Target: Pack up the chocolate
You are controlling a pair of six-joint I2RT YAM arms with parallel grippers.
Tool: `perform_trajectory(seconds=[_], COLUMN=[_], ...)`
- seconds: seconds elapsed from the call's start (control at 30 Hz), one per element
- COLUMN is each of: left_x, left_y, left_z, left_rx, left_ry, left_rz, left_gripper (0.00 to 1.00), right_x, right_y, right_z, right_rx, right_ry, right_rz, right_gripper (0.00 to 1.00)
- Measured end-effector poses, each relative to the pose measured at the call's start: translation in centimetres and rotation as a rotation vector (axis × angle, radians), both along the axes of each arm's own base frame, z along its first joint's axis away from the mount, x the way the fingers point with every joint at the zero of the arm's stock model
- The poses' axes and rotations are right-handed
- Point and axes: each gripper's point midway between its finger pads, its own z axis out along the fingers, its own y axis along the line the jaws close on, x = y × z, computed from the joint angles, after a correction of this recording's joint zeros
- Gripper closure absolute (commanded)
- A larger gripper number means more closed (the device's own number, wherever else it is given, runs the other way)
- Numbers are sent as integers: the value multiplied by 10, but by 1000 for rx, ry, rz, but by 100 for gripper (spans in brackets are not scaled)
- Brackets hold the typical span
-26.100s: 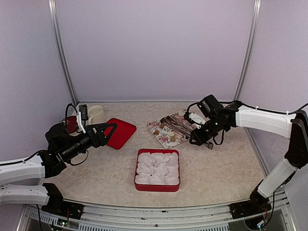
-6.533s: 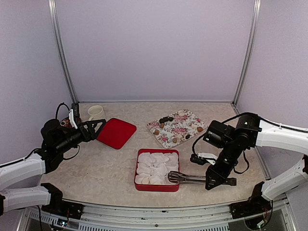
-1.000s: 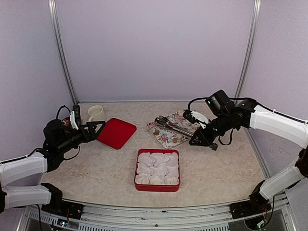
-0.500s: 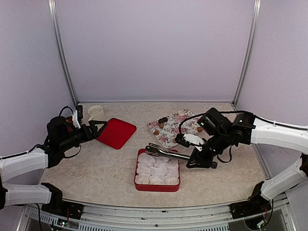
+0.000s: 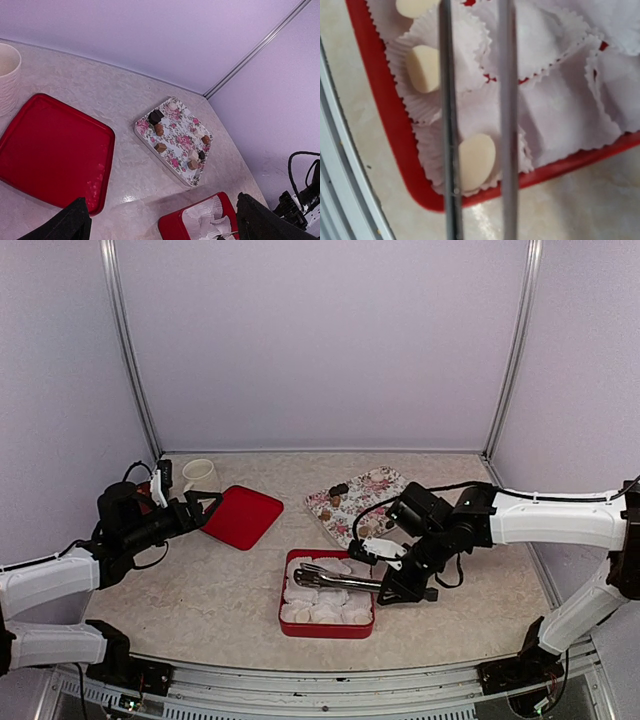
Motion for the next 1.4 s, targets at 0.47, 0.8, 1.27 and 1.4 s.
perform_trajectory(seconds=[0.47,0.8,1.27,1.4], left_x=[0,0,1,1], left_y=[0,0,0,0], left_z=[0,0,-4,-4], left_rx=[1,3,7,7], left_ry=[-1,-3,9,9], left_rz=[0,0,0,0], left_gripper=[1,1,1,1], right_x=[-1,-2,5,22], right_y=[8,10,10,5], right_z=[-17,-22,-8,22], right_rx=[-14,-16,7,86], right_ry=[32,43,12,-35], right_rz=[24,35,16,-34], right_gripper=[74,64,69,69])
